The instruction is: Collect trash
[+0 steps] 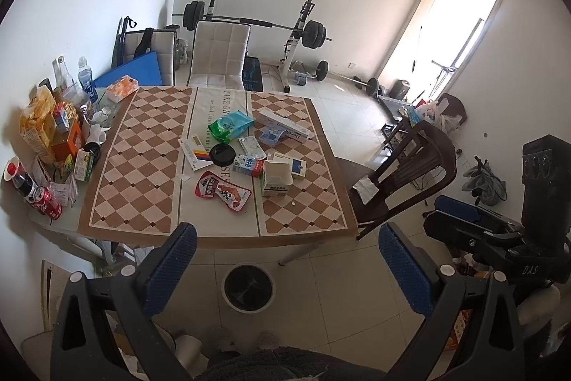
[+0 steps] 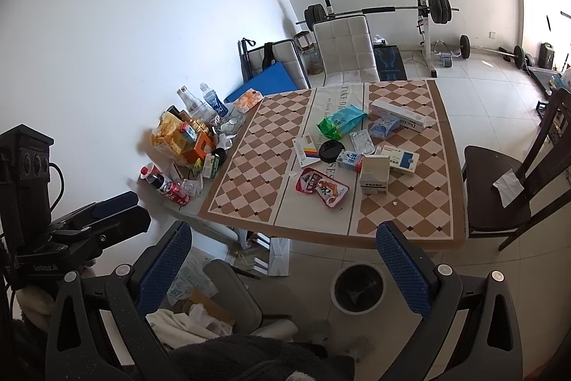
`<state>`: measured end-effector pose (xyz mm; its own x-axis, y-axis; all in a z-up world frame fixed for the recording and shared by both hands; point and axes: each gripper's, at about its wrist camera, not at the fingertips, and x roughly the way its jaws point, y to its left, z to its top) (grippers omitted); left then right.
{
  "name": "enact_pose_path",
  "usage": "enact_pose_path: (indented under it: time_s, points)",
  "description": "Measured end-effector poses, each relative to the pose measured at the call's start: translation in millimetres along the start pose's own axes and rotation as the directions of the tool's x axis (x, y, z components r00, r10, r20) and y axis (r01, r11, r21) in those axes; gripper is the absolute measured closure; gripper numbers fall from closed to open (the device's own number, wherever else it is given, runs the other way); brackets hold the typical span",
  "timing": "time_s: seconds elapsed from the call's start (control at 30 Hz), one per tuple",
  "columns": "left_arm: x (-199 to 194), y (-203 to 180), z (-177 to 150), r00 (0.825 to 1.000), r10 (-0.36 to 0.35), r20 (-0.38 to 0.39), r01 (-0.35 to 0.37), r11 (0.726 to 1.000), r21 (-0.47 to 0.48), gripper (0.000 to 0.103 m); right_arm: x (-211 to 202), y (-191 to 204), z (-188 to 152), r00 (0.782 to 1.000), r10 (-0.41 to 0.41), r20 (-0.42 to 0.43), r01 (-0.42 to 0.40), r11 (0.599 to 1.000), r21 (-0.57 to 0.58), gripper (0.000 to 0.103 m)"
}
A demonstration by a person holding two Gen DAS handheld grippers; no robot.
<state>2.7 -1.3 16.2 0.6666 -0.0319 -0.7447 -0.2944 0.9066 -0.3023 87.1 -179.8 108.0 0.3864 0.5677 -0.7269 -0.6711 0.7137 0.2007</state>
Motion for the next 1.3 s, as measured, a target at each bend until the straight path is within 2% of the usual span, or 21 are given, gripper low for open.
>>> enact_pose_path:
  time_s: [0.67, 1.03, 1.1, 1.13, 1.2, 1.23, 1.3]
  points:
    - [-2, -2, -3, 1.000, 0.001, 0.006, -0.001, 1.000, 0.001, 0.000, 4, -5, -2, 1.000, 0.002, 0.000, -0.002, 1.000, 0.004, 0.000]
    - [-2, -3, 0, 1.000, 0.003, -0.007, -0.003, 1.000, 0.001, 0.000, 10, 15, 8, 1.000, 0.001, -0.008, -0.001, 1.000, 0.016, 0.000]
    - [6, -4, 6, 0.999, 0.050, -0.008, -0.050, 0.999, 0.012, 0.000, 14, 15, 11, 1.000, 0.002, -0.009, -0.002, 1.000, 0.030, 0.000]
    - [14, -2, 8, 0.994, 0.107, -0.005, -0.107, 0.994, 0.027, 0.000, 17, 17, 12, 1.000, -0.003, -0.009, 0.004, 0.999, 0.044, 0.000]
    - [31, 4, 12, 0.972, 0.234, 0.012, -0.235, 0.970, 0.068, 0.000, 23, 5, 19, 0.999, -0.046, -0.014, 0.046, 0.996, 0.070, 0.000]
    - [43, 10, 14, 0.955, 0.296, 0.018, -0.297, 0.951, 0.083, 0.000, 28, 2, 22, 0.997, -0.071, -0.016, 0.073, 0.994, 0.084, 0.000]
    - [69, 29, 17, 0.928, 0.373, 0.007, -0.372, 0.925, 0.075, 0.000, 41, -14, 27, 0.992, -0.122, -0.025, 0.124, 0.986, 0.114, 0.000]
